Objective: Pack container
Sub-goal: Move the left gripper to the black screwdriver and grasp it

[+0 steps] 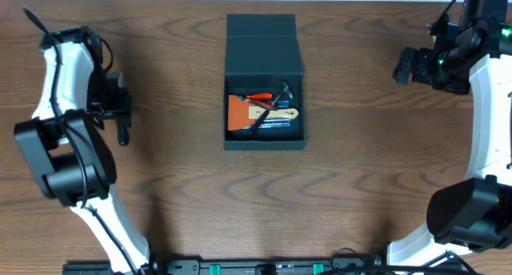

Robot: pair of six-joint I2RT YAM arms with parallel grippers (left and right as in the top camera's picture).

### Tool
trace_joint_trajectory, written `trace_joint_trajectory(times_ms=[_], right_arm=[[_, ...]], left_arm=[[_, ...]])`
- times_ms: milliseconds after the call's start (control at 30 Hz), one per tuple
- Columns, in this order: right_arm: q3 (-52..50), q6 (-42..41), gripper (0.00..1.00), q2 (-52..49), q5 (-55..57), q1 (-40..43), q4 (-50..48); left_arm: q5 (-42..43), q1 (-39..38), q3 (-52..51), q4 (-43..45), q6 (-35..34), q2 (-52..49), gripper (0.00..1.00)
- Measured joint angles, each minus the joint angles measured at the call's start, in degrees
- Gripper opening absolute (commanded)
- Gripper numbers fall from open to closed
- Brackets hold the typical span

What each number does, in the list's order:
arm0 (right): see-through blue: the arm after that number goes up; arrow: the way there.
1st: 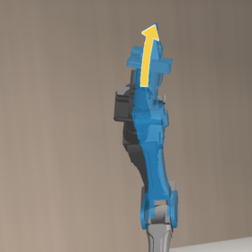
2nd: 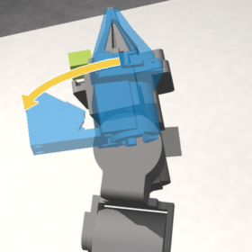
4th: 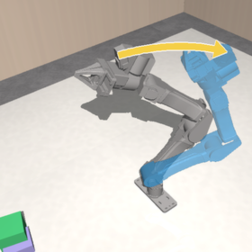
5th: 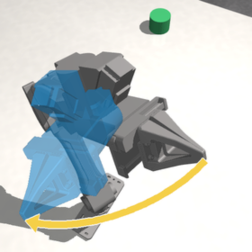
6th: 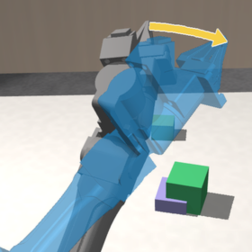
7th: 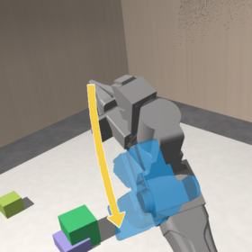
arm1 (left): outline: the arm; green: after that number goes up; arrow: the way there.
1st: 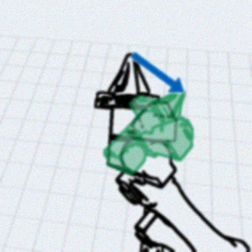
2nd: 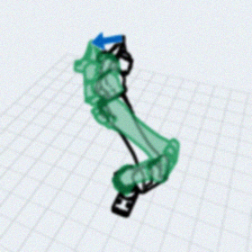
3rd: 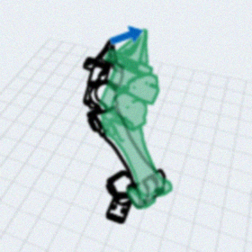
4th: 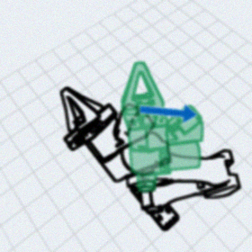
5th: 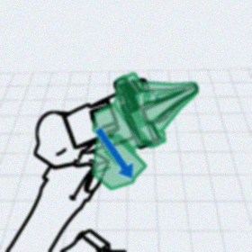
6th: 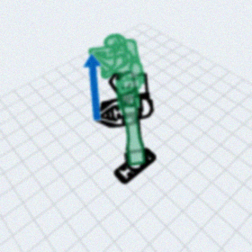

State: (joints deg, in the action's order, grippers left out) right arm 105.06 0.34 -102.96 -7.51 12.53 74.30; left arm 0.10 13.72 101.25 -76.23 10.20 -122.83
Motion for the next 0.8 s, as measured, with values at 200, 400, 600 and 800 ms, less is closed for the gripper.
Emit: trace_joint_trajectory(times_ms=[200, 400, 600, 800], right_arm=[[0.0, 0.0, 0.99, 0.0, 0.0, 0.0, 0.1], [0.0, 0.0, 0.99, 0.0, 0.0, 0.0, 0.2], [0.0, 0.0, 0.99, 0.0, 0.0, 0.0, 0.6], [0.0, 0.0, 0.99, 0.0, 0.0, 0.0, 1.4]], left_arm=[[0.2, 0.0, 0.0, 3.1, -0.2, -4.1, 0.56], [0.2, 0.0, 0.0, 7.2, -0.2, -5.2, 0.56], [0.2, 0.0, 0.0, 10.7, -0.1, -5.3, 0.56], [0.2, 0.0, -0.7, 12.4, 0.0, -5.3, 0.56]])
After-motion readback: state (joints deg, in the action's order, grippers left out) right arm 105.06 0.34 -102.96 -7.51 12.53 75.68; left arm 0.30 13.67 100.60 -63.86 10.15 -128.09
